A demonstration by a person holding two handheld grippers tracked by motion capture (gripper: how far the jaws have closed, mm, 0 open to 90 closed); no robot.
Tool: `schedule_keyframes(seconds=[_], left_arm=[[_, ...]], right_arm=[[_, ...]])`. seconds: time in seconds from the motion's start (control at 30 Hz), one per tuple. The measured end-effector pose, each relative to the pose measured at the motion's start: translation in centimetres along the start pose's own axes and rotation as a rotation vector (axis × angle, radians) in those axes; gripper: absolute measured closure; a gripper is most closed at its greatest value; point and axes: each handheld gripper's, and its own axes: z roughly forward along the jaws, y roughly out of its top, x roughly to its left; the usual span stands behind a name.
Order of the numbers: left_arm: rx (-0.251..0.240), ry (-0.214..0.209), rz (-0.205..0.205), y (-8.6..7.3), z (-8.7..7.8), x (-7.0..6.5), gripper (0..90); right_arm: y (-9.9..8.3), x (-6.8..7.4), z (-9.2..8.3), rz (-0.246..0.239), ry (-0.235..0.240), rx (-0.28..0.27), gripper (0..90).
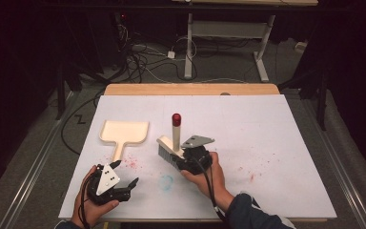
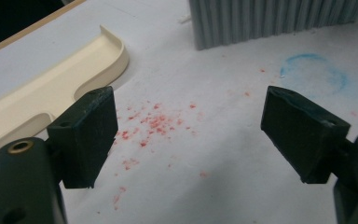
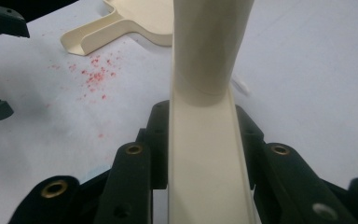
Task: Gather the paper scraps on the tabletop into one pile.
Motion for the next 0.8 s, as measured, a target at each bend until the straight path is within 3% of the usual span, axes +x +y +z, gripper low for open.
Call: schedule_keyframes(seconds=[0.07, 0.17, 0.33, 0.47, 0.57, 0.63, 0.7, 0.8], left_arm=[[0.003, -0.001, 0.005, 0.1, 0.2, -0.1, 17.7], [0.006, -0.002, 0.013, 0.3, 0.4, -0.3, 17.7], [0.016, -0.008, 0.018, 0.4, 0.7, -0.3, 17.7], [0.015, -0.008, 0.014, 0.4, 0.7, -0.3, 17.7], [0.019, -0.008, 0.015, 0.3, 0.8, -0.2, 17.7], [0.023, -0.008, 0.018, 0.3, 0.8, -0.3, 17.7], [0.028, -0.007, 0.017, 0.3, 0.9, -0.3, 17.7], [0.037, -0.005, 0.016, 0.3, 1.0, -0.2, 17.7]], right_arm=[[-0.4, -0.5, -0.7, 0.009, -0.002, -0.003, 67.4], [-0.4, -0.8, -2.1, 0.006, 0.038, -0.032, 67.5], [1.2, -1.4, -5.0, -0.072, 0.065, -0.106, 67.5], [2.7, -2.3, -6.5, -0.127, 0.038, -0.144, 67.5], [3.5, -3.7, -6.4, -0.176, 0.015, -0.135, 67.5], [3.8, -5.1, -5.7, -0.197, 0.015, -0.123, 67.5], [4.0, -6.7, -4.8, -0.214, -0.017, -0.101, 67.5], [4.1, -8.6, -3.6, -0.261, -0.014, -0.100, 67.5]])
